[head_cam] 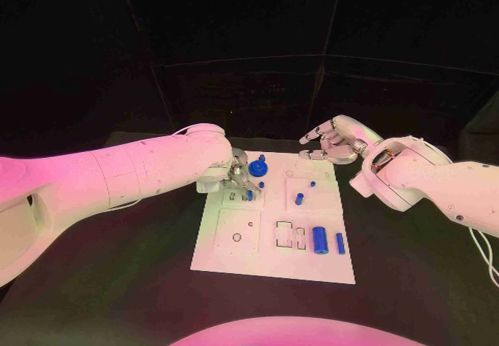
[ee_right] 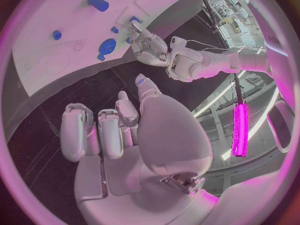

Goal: Assemble the parts on the task board

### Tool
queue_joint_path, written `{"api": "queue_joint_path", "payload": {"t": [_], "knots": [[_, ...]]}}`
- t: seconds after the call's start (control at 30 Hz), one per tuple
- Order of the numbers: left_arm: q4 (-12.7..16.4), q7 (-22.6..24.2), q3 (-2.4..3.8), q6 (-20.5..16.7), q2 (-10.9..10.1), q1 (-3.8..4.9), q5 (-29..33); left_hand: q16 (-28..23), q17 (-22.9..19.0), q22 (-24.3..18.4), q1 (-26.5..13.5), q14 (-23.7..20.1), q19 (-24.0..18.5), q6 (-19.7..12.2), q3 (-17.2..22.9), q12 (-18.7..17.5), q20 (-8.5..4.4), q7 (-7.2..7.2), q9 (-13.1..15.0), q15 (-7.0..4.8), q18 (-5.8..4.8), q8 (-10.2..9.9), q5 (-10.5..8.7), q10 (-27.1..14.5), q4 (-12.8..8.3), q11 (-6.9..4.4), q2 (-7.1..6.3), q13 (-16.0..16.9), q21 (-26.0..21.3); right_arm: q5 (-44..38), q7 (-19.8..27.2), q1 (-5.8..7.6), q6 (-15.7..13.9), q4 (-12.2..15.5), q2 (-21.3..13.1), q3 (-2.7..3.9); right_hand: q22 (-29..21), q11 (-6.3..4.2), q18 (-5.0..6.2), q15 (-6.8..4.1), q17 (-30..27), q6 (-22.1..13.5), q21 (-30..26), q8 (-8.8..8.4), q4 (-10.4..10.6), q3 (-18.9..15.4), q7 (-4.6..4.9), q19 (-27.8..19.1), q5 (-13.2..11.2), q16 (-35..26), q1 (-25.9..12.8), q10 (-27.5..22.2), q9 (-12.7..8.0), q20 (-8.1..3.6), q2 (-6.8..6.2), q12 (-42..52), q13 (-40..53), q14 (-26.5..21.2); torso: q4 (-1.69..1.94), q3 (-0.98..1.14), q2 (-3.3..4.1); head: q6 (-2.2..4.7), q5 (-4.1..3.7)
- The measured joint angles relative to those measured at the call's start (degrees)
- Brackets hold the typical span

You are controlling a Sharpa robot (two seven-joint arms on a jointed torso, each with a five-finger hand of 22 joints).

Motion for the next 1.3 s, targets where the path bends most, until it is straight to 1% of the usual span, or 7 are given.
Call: {"api": "queue_joint_path", "payload": {"t": [0.33, 0.7, 0.8, 0.97, 1.03, 1.13, 1.3], "knots": [[0.07, 0.00, 0.00, 0.14, 0.09, 0.00, 0.15, 0.00, 0.00, 0.01, 3.03, 0.00, -0.40, -0.84, 2.13, 0.00, -0.01, -0.01, 0.99, 0.00, 0.00, 0.67, 0.00, -0.01, -2.12, 0.00, 1.56, -0.18, 0.01, 0.00, -0.02, 0.00, -0.01, -0.25, 0.22, 0.00, -0.14, -0.22, 0.00, 0.00, -0.01, 0.00, -0.06, 0.00, 0.00, 0.00, 0.00, -0.18, 0.24, 0.00, 0.23, -0.22, 0.00, -0.18, 0.23, -0.09, -0.11, 0.00, 0.01, 0.01, 0.01, -0.21, -0.11], [0.17, 0.09, 0.09, 0.31, 0.12, 0.11, 0.66, 0.00, 0.00, 0.13, 9.55, 0.00, -0.78, -2.60, 8.38, -0.58, -0.38, -0.33, 1.23, -0.42, 0.01, 0.28, -0.21, -0.76, -7.41, -0.49, 3.50, -0.67, 0.23, 0.04, -0.02, 0.00, 0.00, -0.53, 0.52, -0.01, -0.14, -0.21, -0.01, 0.00, -0.01, 0.00, -0.06, 0.00, 0.00, 0.00, 0.00, -0.18, 0.24, 0.01, 0.43, -0.21, 0.00, -0.18, 0.43, -0.08, -0.11, 0.00, 0.02, 0.02, 0.02, -0.53, -0.26], [0.31, 0.14, 0.09, 0.31, 0.06, 0.12, 0.94, 0.00, 0.00, 0.13, 10.33, 0.00, -0.82, -2.78, 9.30, -0.58, -0.42, -0.30, 1.15, -0.42, 0.01, 0.19, -0.24, -0.85, -7.85, -0.39, 3.52, -0.80, 0.23, 0.06, -0.02, 0.00, 0.00, -0.57, 0.56, -0.01, -0.14, -0.21, -0.01, 0.00, -0.01, 0.00, -0.06, 0.00, 0.00, 0.00, 0.00, -0.18, 0.24, 0.01, 0.47, -0.21, 0.00, -0.18, 0.46, -0.08, -0.10, 0.00, 0.02, 0.02, 0.02, -0.55, -0.33], [0.69, 0.16, 0.11, 0.25, -0.39, 0.14, 1.59, 0.00, 0.00, 0.20, 11.76, 0.00, -1.01, -2.88, 10.98, -1.40, -0.23, -0.20, 0.84, -0.42, 0.01, -0.88, -0.14, -1.15, -6.17, -0.48, 3.20, -1.30, 0.23, 0.09, -0.01, 0.00, 0.01, -0.63, 0.60, -0.01, -0.14, -0.21, 0.00, 0.00, -0.01, 0.00, -0.06, 0.00, 0.00, 0.00, 0.00, -0.17, 0.54, 0.01, 0.47, -0.21, -0.01, -0.18, 0.46, -0.08, -0.17, 0.00, 0.02, 0.03, 0.03, -0.66, -0.51], [0.95, 0.17, 0.11, 0.17, -0.69, 0.14, 1.85, 0.00, 0.00, 0.40, 11.97, 0.00, -1.01, -3.09, 12.26, -1.58, -0.23, 0.01, 0.75, -0.41, 0.01, -1.24, 0.27, -1.23, -4.89, -0.39, 2.67, -1.43, 0.23, 0.09, 0.00, 0.00, 0.02, -0.65, 0.61, -0.01, -0.14, -0.21, 0.00, 0.00, -0.01, 0.00, -0.06, 0.00, 0.00, 0.00, 0.00, -0.18, 0.54, 0.01, 0.47, -0.21, -0.01, -0.18, 0.46, -0.08, -0.18, 0.00, 0.02, 0.04, 0.03, -0.73, -0.59], [1.42, 0.22, 0.06, -0.11, -1.15, 0.10, 2.23, 0.00, 0.00, 0.66, 10.83, 0.00, -1.16, -3.09, 16.06, -1.74, -0.08, 0.01, 0.70, -0.41, 0.01, -1.35, 0.84, -1.23, -4.27, -0.39, 0.75, -1.52, 0.23, 0.12, 0.02, -0.01, 0.02, -0.71, 0.64, -0.01, -0.14, -0.21, -0.01, 0.00, -0.02, 0.00, -0.06, 0.00, 0.00, 0.00, 0.00, -0.18, 0.54, 0.01, 0.47, -0.21, -0.01, -0.18, 0.46, -0.08, -0.17, 0.00, 0.04, 0.03, 0.03, -0.75, -0.60], [2.58, 0.36, 0.00, -1.46, -2.20, -0.02, 3.01, 0.00, 0.00, 1.31, 3.71, 0.00, -1.38, -3.28, 32.26, -1.74, 0.13, 0.23, 2.41, -0.42, 0.01, -0.62, 0.93, -0.92, -6.21, -0.08, -5.91, -1.74, 0.58, 0.19, 0.05, -0.01, 0.02, -0.81, 0.67, -0.01, -0.13, -0.21, 0.00, 0.00, -0.02, 0.00, -0.06, 0.21, 0.00, 0.00, 0.00, -0.17, 0.54, 0.01, 0.47, -0.21, -0.01, -0.18, 0.46, -0.08, -0.17, 0.00, 0.09, 0.02, 0.00, -0.80, -0.58]]}}
